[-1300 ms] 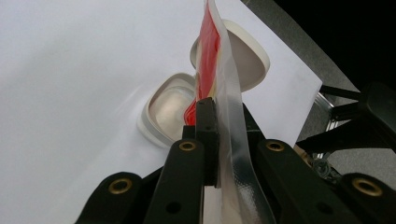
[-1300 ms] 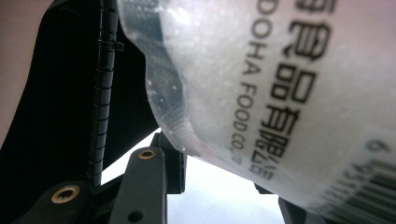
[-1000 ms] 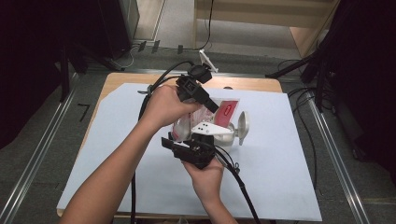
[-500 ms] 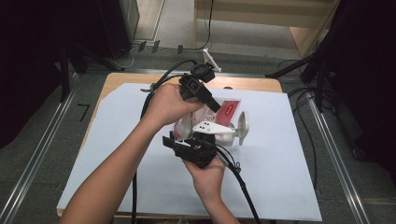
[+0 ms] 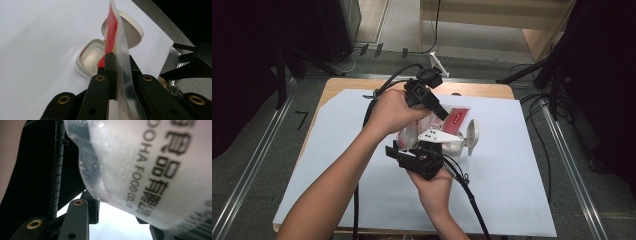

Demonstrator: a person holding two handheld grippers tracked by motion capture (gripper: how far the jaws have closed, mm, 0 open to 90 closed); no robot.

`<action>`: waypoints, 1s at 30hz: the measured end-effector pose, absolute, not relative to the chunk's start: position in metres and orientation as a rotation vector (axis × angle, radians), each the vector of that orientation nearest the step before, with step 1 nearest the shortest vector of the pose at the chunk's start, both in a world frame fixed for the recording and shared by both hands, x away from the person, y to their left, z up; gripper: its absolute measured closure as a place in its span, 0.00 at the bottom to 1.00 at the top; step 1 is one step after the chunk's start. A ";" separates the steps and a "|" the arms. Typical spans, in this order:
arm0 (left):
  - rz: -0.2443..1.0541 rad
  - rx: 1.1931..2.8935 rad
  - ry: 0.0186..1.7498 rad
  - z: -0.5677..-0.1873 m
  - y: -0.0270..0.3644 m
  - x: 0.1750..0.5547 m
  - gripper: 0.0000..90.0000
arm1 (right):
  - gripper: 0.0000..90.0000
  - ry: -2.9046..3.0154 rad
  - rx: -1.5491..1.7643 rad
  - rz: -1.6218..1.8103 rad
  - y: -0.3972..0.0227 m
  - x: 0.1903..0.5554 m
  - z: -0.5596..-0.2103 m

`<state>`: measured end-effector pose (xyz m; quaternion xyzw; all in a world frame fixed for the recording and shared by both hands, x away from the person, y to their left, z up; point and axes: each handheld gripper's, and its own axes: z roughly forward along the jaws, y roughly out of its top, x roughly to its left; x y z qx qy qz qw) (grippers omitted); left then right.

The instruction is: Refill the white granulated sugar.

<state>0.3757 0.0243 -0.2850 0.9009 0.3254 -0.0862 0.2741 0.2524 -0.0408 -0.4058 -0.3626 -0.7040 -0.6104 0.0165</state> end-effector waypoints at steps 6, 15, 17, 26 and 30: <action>-0.228 2.433 0.863 -0.283 0.020 0.376 0.94 | 0.72 -2.212 -1.125 -1.908 -0.040 0.251 -0.404; -0.205 2.422 0.849 -0.282 0.018 0.374 0.95 | 0.78 -2.223 -1.137 -1.922 -0.042 0.252 -0.405; -0.205 2.421 0.851 -0.282 0.018 0.374 0.95 | 0.77 -2.223 -1.141 -1.922 -0.042 0.252 -0.405; -0.188 2.395 0.845 -0.284 0.022 0.372 0.95 | 0.74 -2.238 -1.142 -1.923 -0.042 0.253 -0.407; -0.167 2.377 0.842 -0.284 0.024 0.370 0.95 | 0.71 -2.238 -1.135 -1.937 -0.040 0.251 -0.409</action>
